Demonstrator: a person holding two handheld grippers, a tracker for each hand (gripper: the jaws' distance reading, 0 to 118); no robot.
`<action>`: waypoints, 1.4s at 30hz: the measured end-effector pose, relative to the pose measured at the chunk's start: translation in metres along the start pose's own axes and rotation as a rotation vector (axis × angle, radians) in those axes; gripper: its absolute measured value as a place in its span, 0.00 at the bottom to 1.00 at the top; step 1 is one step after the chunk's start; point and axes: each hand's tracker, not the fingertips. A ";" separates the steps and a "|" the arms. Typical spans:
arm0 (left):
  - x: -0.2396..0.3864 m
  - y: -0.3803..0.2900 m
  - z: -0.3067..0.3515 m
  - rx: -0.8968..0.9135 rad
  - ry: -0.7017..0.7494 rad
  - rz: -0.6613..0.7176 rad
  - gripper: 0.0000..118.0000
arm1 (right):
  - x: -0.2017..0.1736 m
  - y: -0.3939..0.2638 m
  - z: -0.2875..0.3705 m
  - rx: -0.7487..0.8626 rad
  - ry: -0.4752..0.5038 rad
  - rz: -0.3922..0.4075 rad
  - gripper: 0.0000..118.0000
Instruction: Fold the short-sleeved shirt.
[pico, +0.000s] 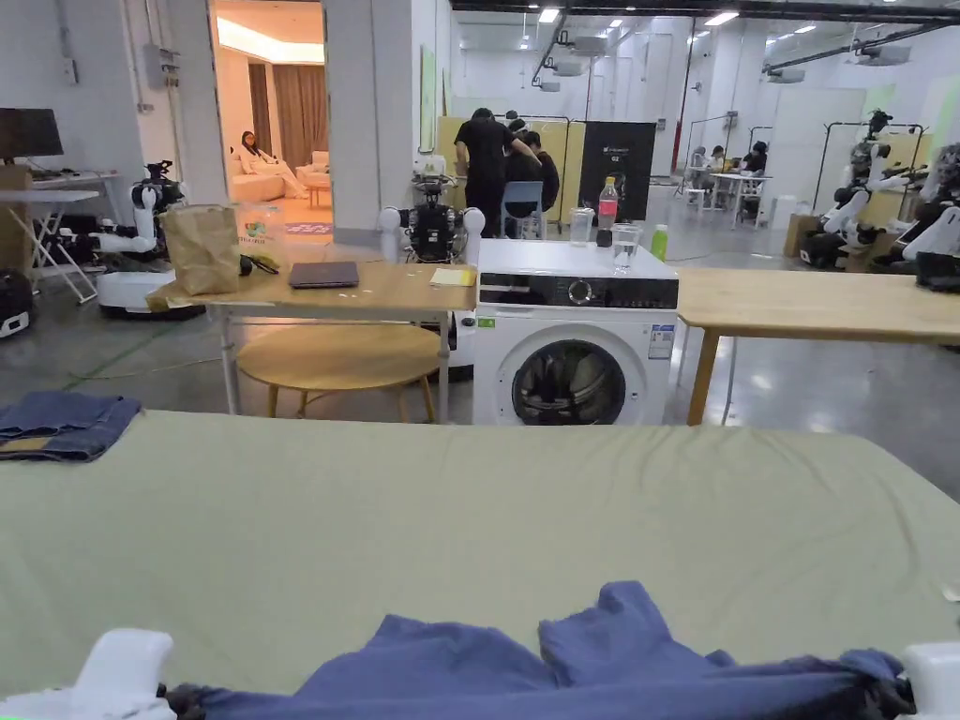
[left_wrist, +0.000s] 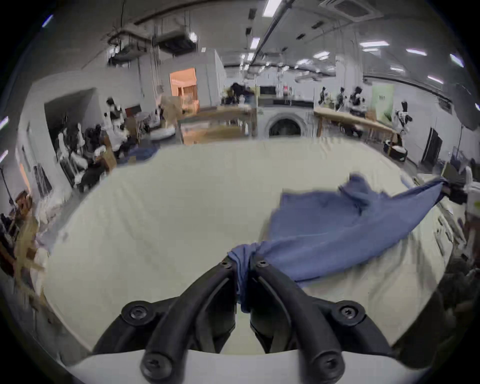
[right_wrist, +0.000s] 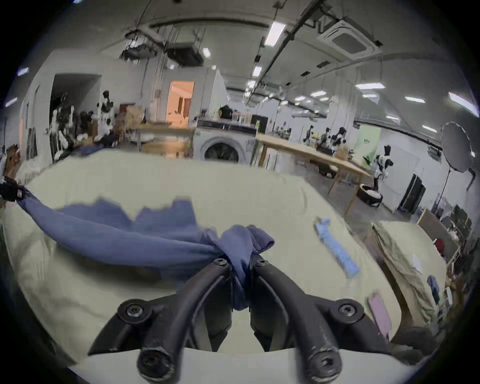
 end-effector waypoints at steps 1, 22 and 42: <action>0.000 -0.020 0.000 -0.038 -0.005 0.033 0.01 | -0.003 -0.018 0.004 -0.045 0.018 0.008 0.07; 0.126 -0.002 0.085 0.497 0.010 -0.075 0.76 | -0.109 0.030 0.125 0.405 0.166 -0.094 0.84; -0.036 -0.067 0.051 0.058 0.024 0.212 0.00 | -0.148 0.005 0.092 0.280 0.238 -0.073 0.00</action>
